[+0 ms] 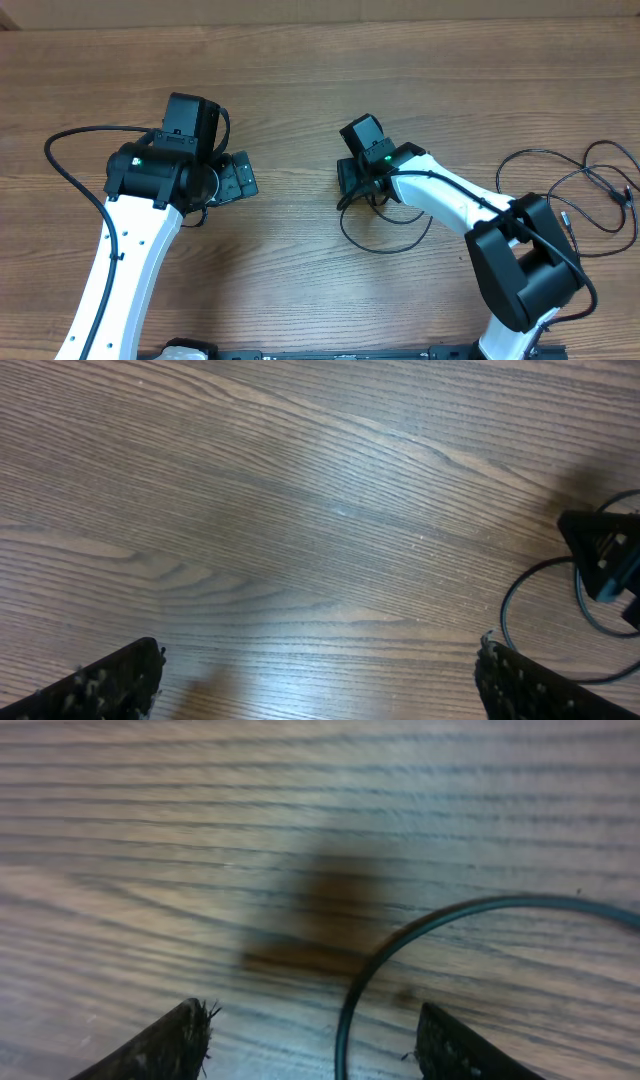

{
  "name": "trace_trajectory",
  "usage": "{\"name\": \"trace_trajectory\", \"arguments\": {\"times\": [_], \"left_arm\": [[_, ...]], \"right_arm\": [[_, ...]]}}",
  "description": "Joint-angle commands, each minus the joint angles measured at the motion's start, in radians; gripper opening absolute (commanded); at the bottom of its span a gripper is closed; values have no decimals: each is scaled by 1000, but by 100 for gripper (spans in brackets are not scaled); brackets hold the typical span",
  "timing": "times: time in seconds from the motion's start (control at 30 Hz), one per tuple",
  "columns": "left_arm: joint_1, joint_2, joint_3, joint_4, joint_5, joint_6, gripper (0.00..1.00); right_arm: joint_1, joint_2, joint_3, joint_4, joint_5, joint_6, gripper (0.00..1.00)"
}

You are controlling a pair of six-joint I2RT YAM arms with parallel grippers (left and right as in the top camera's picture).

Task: Untangle cables

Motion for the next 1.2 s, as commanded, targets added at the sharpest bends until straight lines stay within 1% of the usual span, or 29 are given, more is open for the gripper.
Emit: {"name": "trace_trajectory", "arguments": {"times": [0.0, 0.03, 0.1, 0.17, 0.23, 0.4, 0.53, 0.73, 0.97, 1.07, 1.17], "left_arm": [[5, 3, 0, -6, 12, 19, 100], [5, 3, 0, -8, 12, 19, 100], [5, 3, 0, -11, 11, 19, 100], [5, 3, 0, -11, 11, 20, 100], [5, 3, 0, -11, 11, 19, 100], [5, 3, 0, -10, 11, 19, 99], [5, 3, 0, -10, 11, 19, 100], [5, 3, 0, -11, 12, 19, 100], [5, 3, 0, -11, 12, 19, 100], [5, 3, 0, -11, 12, 19, 100], [5, 3, 0, -11, 11, 19, 100]], "right_arm": [[-2, 51, -4, 13, 32, 125, 64], [-2, 56, -4, 18, 31, 138, 64], [-2, 65, -4, 24, 31, 158, 60], [-1, 69, -4, 26, 27, 158, 53], [1, 69, -4, 13, 10, 162, 44], [0, 69, -4, -58, -45, 162, 15], [0, 68, -4, -116, -45, 161, 4], [-1, 61, 10, -193, -45, 161, 4], [-22, -23, 151, -326, -21, 156, 4], [-56, -72, 251, -423, 57, 157, 4], [-108, -112, 363, -544, 186, 157, 4]]}}
